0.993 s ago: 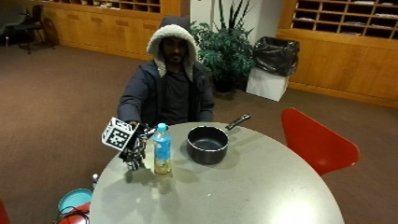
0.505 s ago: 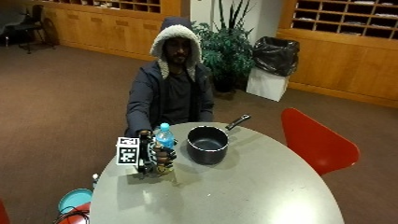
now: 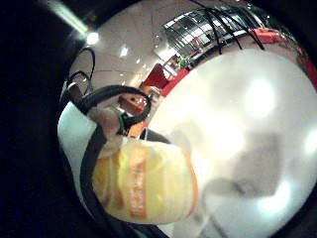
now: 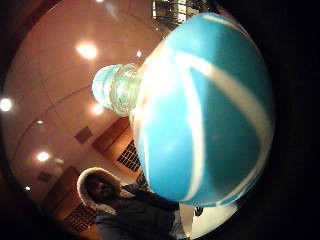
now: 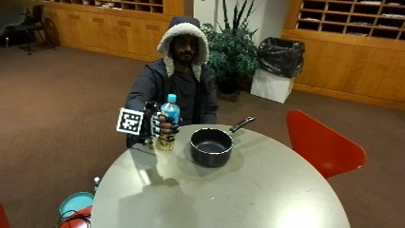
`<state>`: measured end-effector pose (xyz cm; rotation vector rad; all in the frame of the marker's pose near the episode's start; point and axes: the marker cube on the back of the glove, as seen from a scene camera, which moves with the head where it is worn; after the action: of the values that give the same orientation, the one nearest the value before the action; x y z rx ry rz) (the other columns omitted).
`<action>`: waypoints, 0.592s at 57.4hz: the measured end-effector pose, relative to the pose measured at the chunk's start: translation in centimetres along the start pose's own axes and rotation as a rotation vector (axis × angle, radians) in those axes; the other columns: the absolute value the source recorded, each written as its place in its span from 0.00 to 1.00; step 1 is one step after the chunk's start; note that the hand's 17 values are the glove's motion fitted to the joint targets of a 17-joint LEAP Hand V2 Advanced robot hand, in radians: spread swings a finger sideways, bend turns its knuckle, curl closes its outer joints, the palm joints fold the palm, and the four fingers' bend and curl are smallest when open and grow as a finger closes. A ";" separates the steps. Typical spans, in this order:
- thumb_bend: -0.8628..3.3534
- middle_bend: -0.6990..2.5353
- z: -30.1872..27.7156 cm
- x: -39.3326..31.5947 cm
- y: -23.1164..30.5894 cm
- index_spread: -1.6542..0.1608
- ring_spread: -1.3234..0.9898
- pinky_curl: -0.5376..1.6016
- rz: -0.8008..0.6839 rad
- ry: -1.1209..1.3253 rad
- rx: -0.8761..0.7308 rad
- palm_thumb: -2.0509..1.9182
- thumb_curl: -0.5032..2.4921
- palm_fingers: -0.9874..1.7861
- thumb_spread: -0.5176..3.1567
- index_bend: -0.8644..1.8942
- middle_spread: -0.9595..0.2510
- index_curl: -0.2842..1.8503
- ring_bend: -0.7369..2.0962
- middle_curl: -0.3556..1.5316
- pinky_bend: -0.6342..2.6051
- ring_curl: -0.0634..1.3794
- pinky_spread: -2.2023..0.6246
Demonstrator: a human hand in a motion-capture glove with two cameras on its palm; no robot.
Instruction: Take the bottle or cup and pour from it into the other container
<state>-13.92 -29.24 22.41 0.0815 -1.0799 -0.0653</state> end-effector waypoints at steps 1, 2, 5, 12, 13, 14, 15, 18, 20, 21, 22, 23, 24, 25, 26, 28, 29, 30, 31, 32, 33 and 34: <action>0.20 0.32 0.0 -0.7 -0.1 0.76 0.49 0.42 0.005 0.014 -0.007 0.78 0.36 0.79 0.25 0.36 0.57 0.27 0.50 0.42 0.34 0.32 0.73; 0.20 0.32 0.0 -1.3 -0.2 0.76 0.49 0.42 0.019 0.029 -0.022 0.77 0.36 0.79 0.25 0.36 0.57 0.27 0.50 0.42 0.34 0.32 0.73; 0.20 0.32 0.0 -3.3 -0.3 0.76 0.49 0.42 0.053 0.093 -0.076 0.77 0.37 0.79 0.25 0.36 0.57 0.27 0.50 0.43 0.34 0.32 0.73; 0.20 0.32 1.8 -6.8 -1.8 0.76 0.49 0.42 0.197 0.319 0.064 0.77 0.37 0.79 0.25 0.36 0.57 0.27 0.50 0.43 0.35 0.33 0.72; 0.20 0.32 2.1 -7.1 -2.0 0.76 0.49 0.42 0.194 0.353 0.078 0.77 0.37 0.79 0.25 0.36 0.57 0.27 0.50 0.43 0.35 0.33 0.72; 0.20 0.32 2.3 -7.3 -2.0 0.76 0.49 0.42 0.176 0.385 0.067 0.77 0.37 0.79 0.25 0.36 0.57 0.27 0.50 0.43 0.35 0.33 0.72; 0.20 0.32 2.5 -7.5 -1.9 0.76 0.49 0.42 0.147 0.413 0.035 0.77 0.37 0.79 0.25 0.36 0.57 0.27 0.50 0.43 0.35 0.33 0.72; 0.20 0.32 2.6 -8.0 -1.0 0.76 0.49 0.43 0.043 0.479 -0.127 0.77 0.37 0.79 0.25 0.36 0.57 0.27 0.49 0.43 0.35 0.33 0.72; 0.20 0.32 2.8 -8.3 -0.4 0.76 0.49 0.43 0.009 0.515 -0.204 0.77 0.37 0.79 0.25 0.36 0.57 0.27 0.49 0.43 0.35 0.33 0.72; 0.20 0.32 3.0 -8.4 -0.2 0.76 0.49 0.43 0.001 0.535 -0.223 0.77 0.37 0.79 0.25 0.36 0.57 0.27 0.49 0.43 0.35 0.33 0.72; 0.20 0.31 3.2 -8.4 -0.2 0.76 0.49 0.43 -0.007 0.559 -0.235 0.77 0.38 0.79 0.25 0.36 0.57 0.27 0.49 0.43 0.35 0.33 0.72; 0.19 0.31 3.4 -8.4 -0.2 0.76 0.49 0.43 -0.015 0.586 -0.242 0.77 0.38 0.79 0.25 0.36 0.57 0.27 0.49 0.43 0.35 0.33 0.72; 0.19 0.31 3.7 -8.5 -0.2 0.76 0.49 0.43 -0.019 0.613 -0.249 0.77 0.38 0.79 0.25 0.36 0.57 0.27 0.49 0.43 0.35 0.33 0.72; 0.20 0.31 4.0 -8.6 -0.1 0.76 0.49 0.43 -0.021 0.639 -0.254 0.77 0.38 0.79 0.25 0.36 0.57 0.27 0.49 0.44 0.35 0.33 0.72; 0.20 0.31 4.3 -8.6 -0.1 0.76 0.49 0.43 -0.023 0.664 -0.261 0.77 0.38 0.79 0.25 0.36 0.57 0.27 0.49 0.44 0.35 0.33 0.72; 0.20 0.31 4.9 -8.7 -0.2 0.76 0.49 0.43 -0.043 0.711 -0.279 0.77 0.38 0.79 0.25 0.36 0.57 0.27 0.49 0.44 0.35 0.33 0.72; 0.20 0.31 5.2 -8.6 -0.3 0.76 0.49 0.43 -0.058 0.735 -0.292 0.77 0.38 0.79 0.25 0.36 0.57 0.27 0.49 0.44 0.35 0.33 0.72; 0.20 0.31 5.4 -8.6 -0.3 0.76 0.49 0.43 -0.071 0.757 -0.306 0.77 0.38 0.79 0.25 0.36 0.57 0.27 0.49 0.44 0.35 0.33 0.72; 0.20 0.31 5.7 -8.7 -0.3 0.76 0.49 0.43 -0.081 0.781 -0.319 0.77 0.38 0.79 0.25 0.36 0.57 0.27 0.49 0.44 0.35 0.33 0.72; 0.20 0.31 6.0 -8.8 -0.2 0.76 0.49 0.43 -0.088 0.805 -0.334 0.77 0.38 0.79 0.25 0.36 0.57 0.27 0.49 0.44 0.35 0.33 0.72; 0.20 0.31 6.4 -8.9 -0.1 0.76 0.49 0.43 -0.093 0.832 -0.349 0.77 0.38 0.79 0.25 0.36 0.57 0.27 0.49 0.44 0.35 0.33 0.72; 0.20 0.31 6.7 -9.0 0.0 0.76 0.49 0.43 -0.098 0.860 -0.366 0.77 0.38 0.79 0.25 0.36 0.57 0.27 0.49 0.44 0.35 0.33 0.72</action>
<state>-24.09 -28.65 17.64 -0.1598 -0.1927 -0.2873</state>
